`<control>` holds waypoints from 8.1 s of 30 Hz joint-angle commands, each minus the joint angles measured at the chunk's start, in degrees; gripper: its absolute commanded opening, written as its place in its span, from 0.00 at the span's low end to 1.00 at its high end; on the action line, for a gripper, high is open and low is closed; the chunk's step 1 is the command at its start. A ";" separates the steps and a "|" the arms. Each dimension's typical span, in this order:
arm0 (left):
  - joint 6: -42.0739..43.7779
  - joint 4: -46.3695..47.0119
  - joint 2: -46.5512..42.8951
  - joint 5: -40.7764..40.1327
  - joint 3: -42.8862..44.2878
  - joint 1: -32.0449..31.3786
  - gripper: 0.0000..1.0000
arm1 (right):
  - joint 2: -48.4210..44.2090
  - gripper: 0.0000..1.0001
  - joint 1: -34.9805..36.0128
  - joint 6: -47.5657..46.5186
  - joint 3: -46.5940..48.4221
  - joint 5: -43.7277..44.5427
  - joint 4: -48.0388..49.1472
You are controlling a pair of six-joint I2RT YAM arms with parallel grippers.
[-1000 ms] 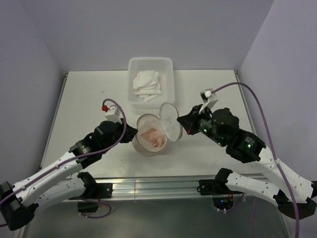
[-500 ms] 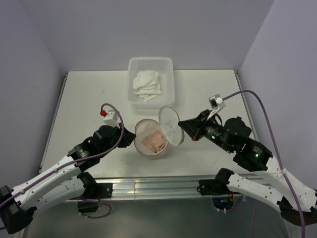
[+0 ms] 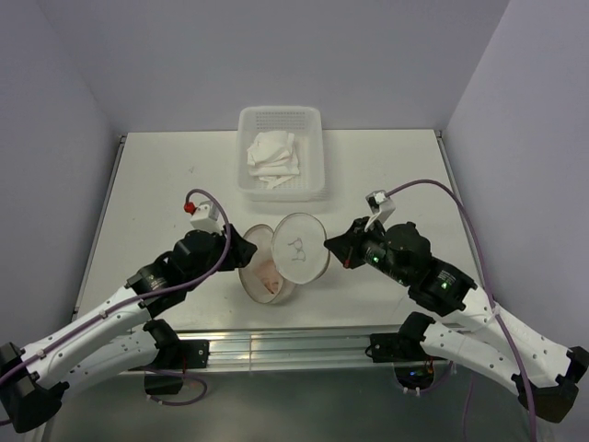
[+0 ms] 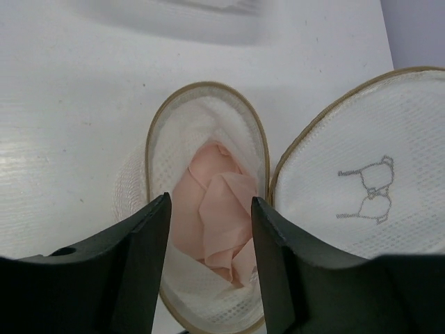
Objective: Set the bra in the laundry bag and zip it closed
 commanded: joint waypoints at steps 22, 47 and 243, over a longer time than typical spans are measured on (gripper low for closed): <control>12.49 9.71 10.47 -14.74 16.45 2.14 0.51 | -5.01 0.55 -5.47 3.63 -8.49 7.53 0.37; 30.50 14.56 72.68 8.01 67.86 21.14 0.57 | -4.50 0.64 -5.47 0.38 -16.31 1.83 14.42; 12.93 29.76 15.92 20.23 21.37 2.59 0.00 | 18.55 0.02 -18.39 -9.89 23.07 -58.11 48.09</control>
